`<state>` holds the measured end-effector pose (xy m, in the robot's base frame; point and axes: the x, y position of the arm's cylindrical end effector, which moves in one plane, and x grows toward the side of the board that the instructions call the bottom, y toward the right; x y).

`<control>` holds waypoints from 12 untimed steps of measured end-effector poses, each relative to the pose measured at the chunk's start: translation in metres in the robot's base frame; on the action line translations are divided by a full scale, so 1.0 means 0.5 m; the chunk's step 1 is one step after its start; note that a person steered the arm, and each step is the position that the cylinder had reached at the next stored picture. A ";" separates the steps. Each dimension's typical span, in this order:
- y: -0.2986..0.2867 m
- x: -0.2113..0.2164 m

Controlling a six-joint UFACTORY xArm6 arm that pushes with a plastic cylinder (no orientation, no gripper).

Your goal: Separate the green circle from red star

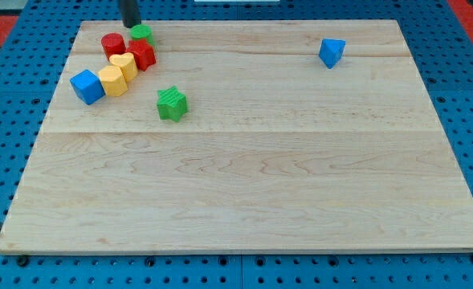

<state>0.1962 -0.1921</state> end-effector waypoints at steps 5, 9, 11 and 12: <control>0.131 0.126; 0.224 0.096; 0.250 0.150; 0.250 0.145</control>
<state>0.2686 -0.0673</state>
